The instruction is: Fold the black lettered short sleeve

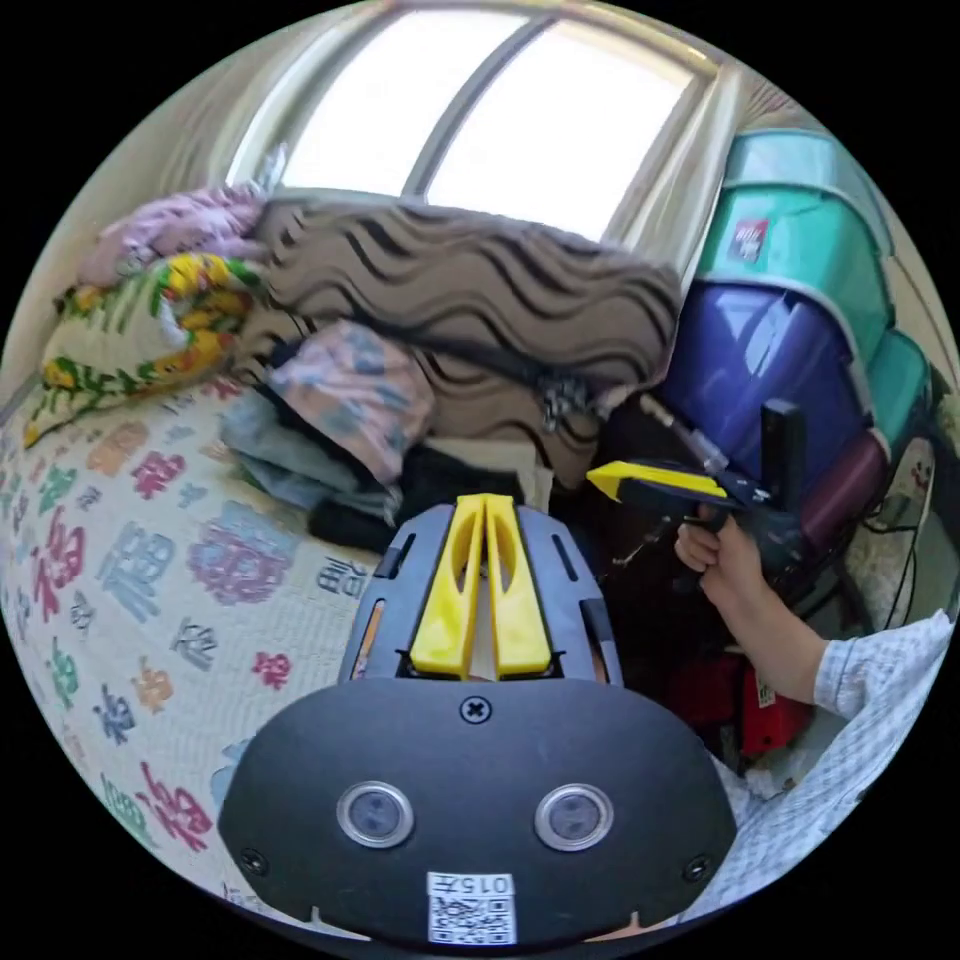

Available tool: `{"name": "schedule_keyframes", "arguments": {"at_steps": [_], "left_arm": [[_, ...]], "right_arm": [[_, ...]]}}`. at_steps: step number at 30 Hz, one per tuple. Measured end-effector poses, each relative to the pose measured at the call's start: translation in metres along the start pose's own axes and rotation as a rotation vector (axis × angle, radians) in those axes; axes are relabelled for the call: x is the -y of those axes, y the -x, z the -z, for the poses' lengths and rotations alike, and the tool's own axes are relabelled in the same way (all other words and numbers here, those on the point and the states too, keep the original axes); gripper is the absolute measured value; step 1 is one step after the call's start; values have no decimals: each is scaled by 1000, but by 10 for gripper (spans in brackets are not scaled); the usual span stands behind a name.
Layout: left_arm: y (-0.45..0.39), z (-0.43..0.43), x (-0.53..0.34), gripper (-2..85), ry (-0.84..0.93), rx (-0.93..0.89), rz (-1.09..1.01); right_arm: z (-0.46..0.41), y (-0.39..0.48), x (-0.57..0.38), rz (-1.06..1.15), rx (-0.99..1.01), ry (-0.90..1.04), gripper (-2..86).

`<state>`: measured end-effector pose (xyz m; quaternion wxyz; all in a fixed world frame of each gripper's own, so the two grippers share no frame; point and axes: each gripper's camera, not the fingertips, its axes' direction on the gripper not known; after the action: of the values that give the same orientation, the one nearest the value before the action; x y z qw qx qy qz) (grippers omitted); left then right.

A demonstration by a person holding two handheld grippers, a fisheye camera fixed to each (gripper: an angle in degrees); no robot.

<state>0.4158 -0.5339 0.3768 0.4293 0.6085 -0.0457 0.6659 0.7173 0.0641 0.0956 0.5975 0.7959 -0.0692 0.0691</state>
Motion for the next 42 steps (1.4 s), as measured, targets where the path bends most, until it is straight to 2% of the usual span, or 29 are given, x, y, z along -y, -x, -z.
{"name": "schedule_keyframes", "arguments": {"at_steps": [3,4,8,11,15,19,23,25,29,32,34,36,39,41,42], "left_arm": [[-2,84,-9,-6,-58,46,5],[-6,102,-18,-5,-52,101,7],[-16,104,-54,10,8,164,3],[-14,45,-79,60,127,150,-2],[7,-105,-102,116,334,68,27],[52,-253,-106,119,408,-51,167],[98,-341,-101,116,477,-22,293],[123,-363,-98,88,493,-101,372],[148,-339,-86,25,412,-275,399],[159,-280,-67,7,289,-403,353],[162,-213,-45,0,177,-453,293],[164,-159,-26,-3,123,-419,245],[178,-74,-7,-6,20,-478,254],[177,-24,-2,-6,-27,-547,238],[167,12,1,-6,-47,-571,199]], "right_arm": [[31,35,31,80,-160,-15,-9],[30,38,36,72,-150,21,-9],[10,29,29,-13,-179,142,-8],[-24,12,11,-81,-204,251,-3],[-82,-23,-10,-220,-183,366,40],[-146,-63,-21,-352,-80,472,56],[-182,-79,-22,-368,-45,528,46],[-190,-78,-20,-359,-13,546,65],[-186,-64,-18,-284,-42,533,70],[-176,-47,-20,-256,-76,501,79],[-169,-30,-20,-261,-107,464,90],[-161,-13,-15,-264,-139,412,111],[-155,22,3,-229,-179,346,136],[-159,46,14,-189,-163,337,144],[-162,66,20,-163,-86,344,145]]}}
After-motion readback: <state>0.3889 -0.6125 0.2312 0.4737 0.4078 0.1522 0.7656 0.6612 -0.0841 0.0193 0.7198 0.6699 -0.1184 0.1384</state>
